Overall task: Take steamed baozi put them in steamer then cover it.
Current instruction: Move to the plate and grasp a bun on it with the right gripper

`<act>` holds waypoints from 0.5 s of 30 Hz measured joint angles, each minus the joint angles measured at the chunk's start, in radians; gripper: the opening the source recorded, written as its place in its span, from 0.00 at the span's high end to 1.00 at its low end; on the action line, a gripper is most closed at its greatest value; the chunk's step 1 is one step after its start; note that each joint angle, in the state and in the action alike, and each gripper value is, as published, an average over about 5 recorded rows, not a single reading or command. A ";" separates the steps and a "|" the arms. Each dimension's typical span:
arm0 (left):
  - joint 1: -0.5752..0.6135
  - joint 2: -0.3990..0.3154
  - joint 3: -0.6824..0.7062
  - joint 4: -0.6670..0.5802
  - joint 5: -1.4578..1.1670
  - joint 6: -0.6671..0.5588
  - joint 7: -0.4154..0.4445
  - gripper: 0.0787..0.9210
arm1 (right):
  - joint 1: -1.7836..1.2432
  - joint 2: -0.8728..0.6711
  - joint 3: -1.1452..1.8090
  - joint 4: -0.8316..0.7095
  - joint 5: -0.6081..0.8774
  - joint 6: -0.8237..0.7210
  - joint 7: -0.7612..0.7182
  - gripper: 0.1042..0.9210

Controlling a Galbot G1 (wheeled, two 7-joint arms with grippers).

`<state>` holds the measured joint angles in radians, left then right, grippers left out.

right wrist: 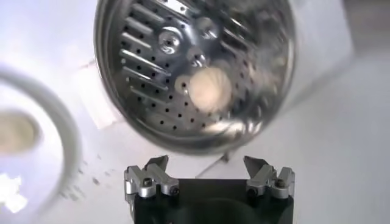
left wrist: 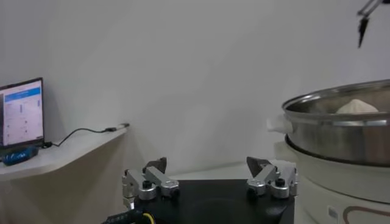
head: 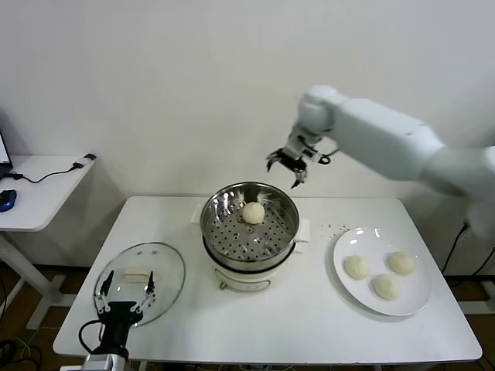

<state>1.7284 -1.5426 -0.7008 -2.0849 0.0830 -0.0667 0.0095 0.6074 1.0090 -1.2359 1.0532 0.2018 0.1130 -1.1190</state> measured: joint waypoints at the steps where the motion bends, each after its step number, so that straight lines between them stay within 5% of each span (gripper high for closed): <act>1: 0.001 0.000 0.000 -0.001 0.000 0.000 0.000 0.12 | 0.003 -0.025 -0.014 0.011 0.031 -0.036 0.005 0.12; 8: 0.008 0.001 0.000 -0.004 0.001 -0.003 0.000 0.12 | -0.024 -0.189 -0.069 0.078 0.160 -0.215 0.019 0.12; 15: 0.012 0.001 -0.001 -0.003 0.001 -0.004 -0.002 0.12 | -0.143 -0.299 -0.024 0.097 0.130 -0.296 0.005 0.12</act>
<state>1.7406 -1.5413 -0.7014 -2.0882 0.0839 -0.0706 0.0076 0.4640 0.7100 -1.2599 1.1499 0.3319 -0.1830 -1.1136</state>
